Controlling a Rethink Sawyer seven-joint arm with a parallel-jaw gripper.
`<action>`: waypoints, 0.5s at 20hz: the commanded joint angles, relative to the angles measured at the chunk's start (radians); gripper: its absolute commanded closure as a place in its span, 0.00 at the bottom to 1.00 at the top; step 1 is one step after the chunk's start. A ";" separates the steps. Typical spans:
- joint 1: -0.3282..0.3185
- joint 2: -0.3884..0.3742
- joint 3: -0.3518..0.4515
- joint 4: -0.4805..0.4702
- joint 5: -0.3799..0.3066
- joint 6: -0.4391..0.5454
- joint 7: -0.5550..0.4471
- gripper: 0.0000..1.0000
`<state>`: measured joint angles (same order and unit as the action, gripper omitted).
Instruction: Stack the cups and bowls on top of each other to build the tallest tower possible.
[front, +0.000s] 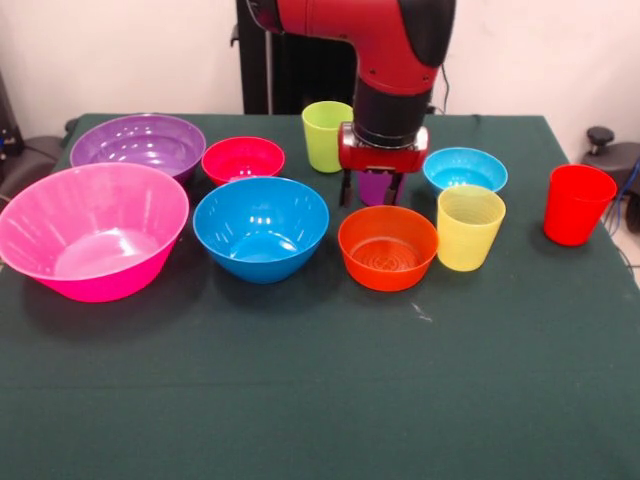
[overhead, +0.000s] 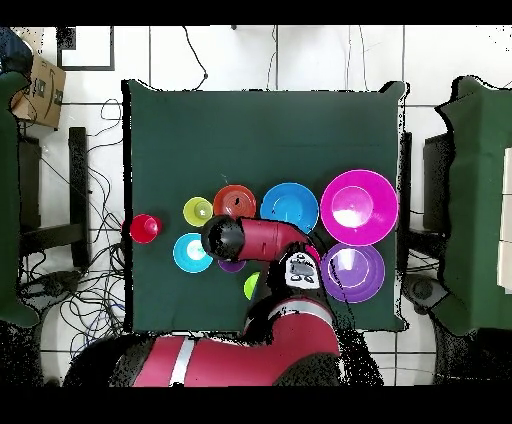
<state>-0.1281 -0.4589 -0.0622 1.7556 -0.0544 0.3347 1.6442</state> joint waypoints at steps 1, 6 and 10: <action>-0.011 0.032 0.050 0.000 -0.039 -0.077 0.115 0.00; -0.010 0.046 0.050 0.007 -0.035 -0.099 0.124 0.00; -0.020 0.071 0.057 0.013 -0.035 -0.130 0.127 0.00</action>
<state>-0.1311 -0.4308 -0.0646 1.7554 -0.0542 0.2824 1.6442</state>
